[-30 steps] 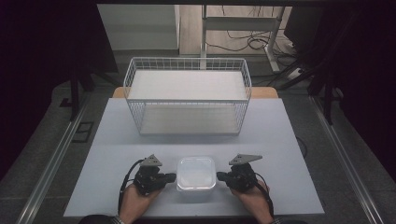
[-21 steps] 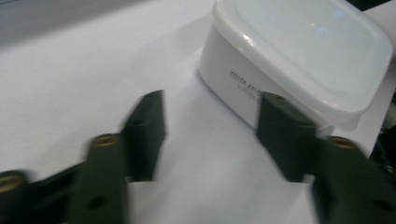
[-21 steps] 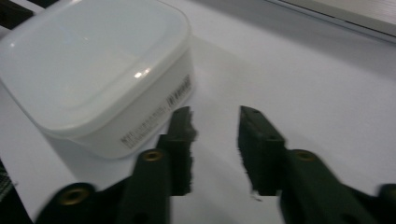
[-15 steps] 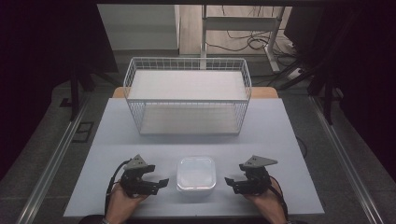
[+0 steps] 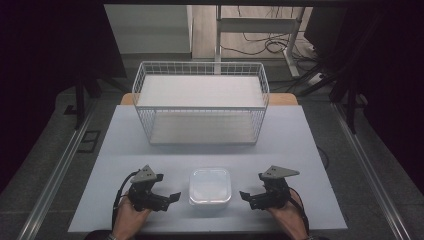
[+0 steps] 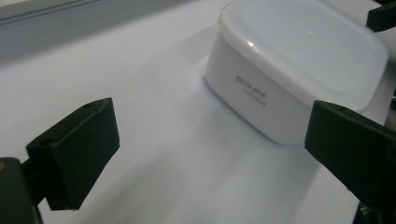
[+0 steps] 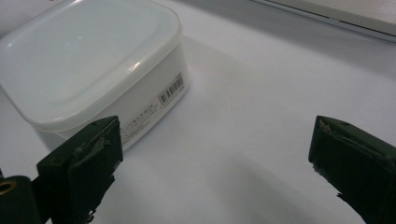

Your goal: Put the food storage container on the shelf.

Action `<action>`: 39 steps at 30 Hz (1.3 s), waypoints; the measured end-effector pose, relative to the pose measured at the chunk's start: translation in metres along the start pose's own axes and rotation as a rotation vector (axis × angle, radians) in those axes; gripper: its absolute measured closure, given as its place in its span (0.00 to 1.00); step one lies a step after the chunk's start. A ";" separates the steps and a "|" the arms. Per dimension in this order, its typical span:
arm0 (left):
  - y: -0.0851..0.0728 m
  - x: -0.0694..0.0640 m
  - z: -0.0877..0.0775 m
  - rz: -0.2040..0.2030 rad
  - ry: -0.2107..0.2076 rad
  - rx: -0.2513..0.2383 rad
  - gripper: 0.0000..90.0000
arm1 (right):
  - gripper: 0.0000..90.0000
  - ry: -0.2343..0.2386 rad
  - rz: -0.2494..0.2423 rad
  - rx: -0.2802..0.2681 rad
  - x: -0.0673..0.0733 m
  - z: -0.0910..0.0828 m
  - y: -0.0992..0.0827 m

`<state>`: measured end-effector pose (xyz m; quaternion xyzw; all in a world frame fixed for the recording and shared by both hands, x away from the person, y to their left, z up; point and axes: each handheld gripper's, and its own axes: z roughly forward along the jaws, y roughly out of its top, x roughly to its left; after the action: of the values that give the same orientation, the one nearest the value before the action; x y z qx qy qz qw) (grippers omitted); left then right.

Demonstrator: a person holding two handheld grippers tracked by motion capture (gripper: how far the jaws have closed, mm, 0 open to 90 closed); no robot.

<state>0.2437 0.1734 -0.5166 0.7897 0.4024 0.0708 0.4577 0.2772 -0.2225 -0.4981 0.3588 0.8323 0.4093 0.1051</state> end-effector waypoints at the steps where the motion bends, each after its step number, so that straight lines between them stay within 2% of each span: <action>1: 0.001 0.000 -0.001 0.001 -0.006 0.000 0.03 | 0.03 0.000 -0.001 -0.005 0.001 0.000 0.001; 4: 0.004 -0.002 -0.002 -0.007 -0.023 0.006 0.03 | 0.02 -0.003 -0.010 -0.002 0.004 0.000 0.004; 6: 0.006 -0.002 -0.002 -0.019 -0.050 -0.001 0.03 | 0.01 -0.006 -0.020 0.002 0.007 -0.001 0.007; 9: 0.010 -0.005 -0.002 -0.014 -0.057 0.001 0.04 | 0.00 -0.016 -0.026 0.007 0.013 -0.002 0.013; 17: 0.019 -0.014 0.002 0.001 -0.076 0.008 0.07 | 0.00 0.054 -0.015 0.003 0.023 -0.001 0.024; 19: 0.023 -0.018 0.006 0.005 -0.094 0.011 0.09 | 0.00 0.068 -0.008 0.007 0.026 0.002 0.026; 24: 0.029 -0.023 0.011 0.019 -0.103 0.016 0.10 | 0.01 0.086 -0.007 0.010 0.031 0.007 0.030; 26: 0.034 -0.025 0.016 0.035 -0.108 0.018 0.11 | 0.05 0.097 -0.009 0.007 0.035 0.011 0.034; 30: 0.039 -0.027 0.022 0.041 -0.117 0.021 0.13 | 0.09 0.105 -0.013 -0.001 0.040 0.015 0.039; 34: 0.039 -0.026 0.033 0.031 -0.115 0.045 0.15 | 0.15 0.107 -0.023 0.020 0.041 0.024 0.041; 37: 0.036 -0.024 0.039 0.023 -0.122 0.070 0.17 | 0.18 0.108 -0.006 0.047 0.038 0.030 0.038; 39: 0.034 -0.022 0.042 0.004 -0.152 0.073 0.19 | 0.19 0.127 0.012 0.066 0.035 0.033 0.036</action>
<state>0.2689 0.1217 -0.5085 0.8096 0.3674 -0.0030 0.4577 0.2856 -0.1640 -0.4875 0.3403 0.8482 0.4041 0.0376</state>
